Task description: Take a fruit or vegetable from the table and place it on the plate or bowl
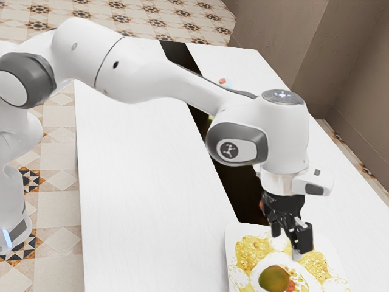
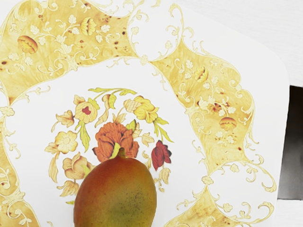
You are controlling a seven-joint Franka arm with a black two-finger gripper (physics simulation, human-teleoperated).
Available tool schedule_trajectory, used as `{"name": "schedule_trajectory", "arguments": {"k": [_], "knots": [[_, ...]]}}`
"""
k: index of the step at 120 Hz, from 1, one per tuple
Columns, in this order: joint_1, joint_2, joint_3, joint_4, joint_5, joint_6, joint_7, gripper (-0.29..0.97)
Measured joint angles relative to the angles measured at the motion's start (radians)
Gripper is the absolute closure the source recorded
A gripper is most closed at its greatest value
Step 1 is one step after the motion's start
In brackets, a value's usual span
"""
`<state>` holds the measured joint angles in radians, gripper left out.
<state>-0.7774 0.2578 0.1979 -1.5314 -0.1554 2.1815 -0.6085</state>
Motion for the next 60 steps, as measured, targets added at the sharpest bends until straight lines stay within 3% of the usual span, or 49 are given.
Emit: {"name": "schedule_trajectory", "arguments": {"k": [18,26,36,40,50,60], "knots": [[0.014,-0.005,0.003,-0.005,-0.035,0.025,0.007,0.04],[0.007,-0.126,0.046,-0.009,-0.025,-0.121,0.034,0.02],[-0.014,-0.364,0.083,0.006,0.094,-0.369,0.083,0.01],[-0.023,-0.411,0.129,0.029,0.105,-0.435,0.133,0.01],[0.006,-0.449,0.285,0.049,-0.056,-0.564,0.317,0.01],[0.005,-0.457,0.298,0.062,-0.151,-0.66,0.467,0.0]]}}
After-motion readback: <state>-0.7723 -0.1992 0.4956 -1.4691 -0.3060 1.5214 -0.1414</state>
